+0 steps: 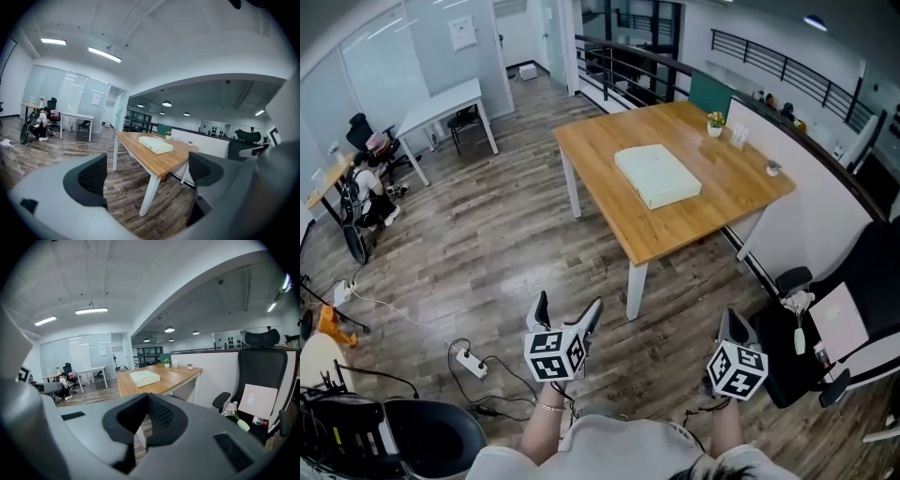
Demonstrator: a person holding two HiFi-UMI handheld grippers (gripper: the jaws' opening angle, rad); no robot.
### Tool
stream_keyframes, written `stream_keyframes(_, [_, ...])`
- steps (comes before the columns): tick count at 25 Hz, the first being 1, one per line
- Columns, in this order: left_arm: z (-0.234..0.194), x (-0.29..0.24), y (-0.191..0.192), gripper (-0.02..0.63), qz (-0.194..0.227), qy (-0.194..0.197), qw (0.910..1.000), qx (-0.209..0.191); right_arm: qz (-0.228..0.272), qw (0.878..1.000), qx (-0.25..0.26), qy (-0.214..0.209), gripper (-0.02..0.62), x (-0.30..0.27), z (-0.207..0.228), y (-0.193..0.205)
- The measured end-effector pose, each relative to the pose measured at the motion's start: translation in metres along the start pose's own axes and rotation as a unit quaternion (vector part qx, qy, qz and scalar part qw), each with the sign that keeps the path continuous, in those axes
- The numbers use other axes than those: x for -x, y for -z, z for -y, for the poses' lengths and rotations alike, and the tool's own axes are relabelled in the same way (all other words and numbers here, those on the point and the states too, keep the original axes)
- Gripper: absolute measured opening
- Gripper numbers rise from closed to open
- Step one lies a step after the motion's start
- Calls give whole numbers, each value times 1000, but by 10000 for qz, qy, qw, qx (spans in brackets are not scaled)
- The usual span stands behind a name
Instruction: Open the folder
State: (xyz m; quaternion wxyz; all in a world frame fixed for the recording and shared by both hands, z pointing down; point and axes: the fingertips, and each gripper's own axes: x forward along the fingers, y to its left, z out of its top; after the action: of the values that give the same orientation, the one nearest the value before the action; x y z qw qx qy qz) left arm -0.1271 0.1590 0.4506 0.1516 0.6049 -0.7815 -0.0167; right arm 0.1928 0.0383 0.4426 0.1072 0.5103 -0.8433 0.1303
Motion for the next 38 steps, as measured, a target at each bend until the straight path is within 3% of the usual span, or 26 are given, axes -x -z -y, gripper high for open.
stream_keyframes(12, [1,-98,-9,540,-104,284,9995,-35,-167,9994,-141,268,2,-73,18,-1])
stream_keyframes(27, [-21,-304,-92,540,-121,1059,9939,-276,2,9954,-258,918,2,-230,13,-87])
stream_keyframes(38, [-49,-410,-118,540,-232,1320,9903,-363,-9,9927,-378,1145,2,-318,-1,-116])
